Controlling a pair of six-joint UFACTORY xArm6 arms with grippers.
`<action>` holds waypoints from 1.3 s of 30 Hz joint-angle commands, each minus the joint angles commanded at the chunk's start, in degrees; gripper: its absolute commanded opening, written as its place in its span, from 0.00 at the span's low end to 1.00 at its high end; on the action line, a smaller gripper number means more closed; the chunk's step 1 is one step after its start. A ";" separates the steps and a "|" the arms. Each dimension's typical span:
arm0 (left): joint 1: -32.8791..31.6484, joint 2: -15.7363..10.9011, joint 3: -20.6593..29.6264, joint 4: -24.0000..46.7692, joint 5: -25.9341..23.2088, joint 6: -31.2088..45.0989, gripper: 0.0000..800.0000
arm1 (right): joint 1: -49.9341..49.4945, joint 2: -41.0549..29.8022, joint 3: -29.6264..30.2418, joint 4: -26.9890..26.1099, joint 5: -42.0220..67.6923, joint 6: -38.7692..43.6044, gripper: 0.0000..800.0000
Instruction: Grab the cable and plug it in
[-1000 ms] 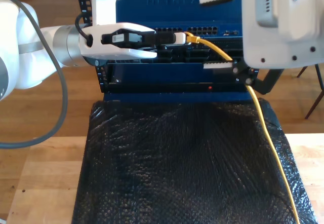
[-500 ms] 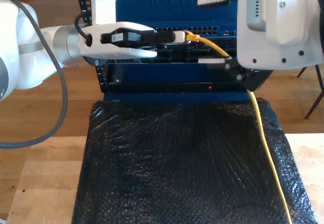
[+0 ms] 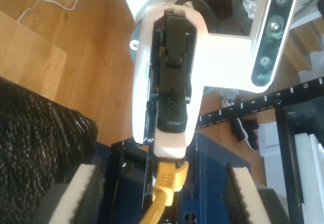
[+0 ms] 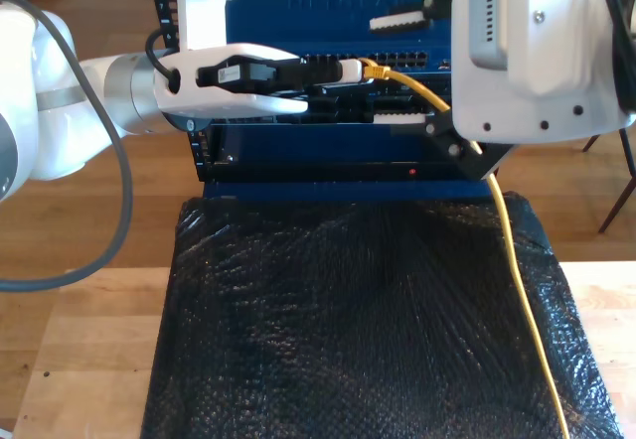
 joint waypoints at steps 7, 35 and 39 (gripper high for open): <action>0.18 -0.09 0.00 0.00 -0.09 0.00 0.01 | 0.00 0.00 0.09 0.00 -0.44 0.00 0.60; 0.88 -0.53 1.41 -2.64 -0.70 -0.09 0.02 | 0.00 0.18 0.09 0.00 -2.55 0.26 0.55; 0.88 -0.53 1.32 -2.64 -0.70 0.00 0.02 | 0.00 0.35 0.09 0.09 -2.55 0.26 0.55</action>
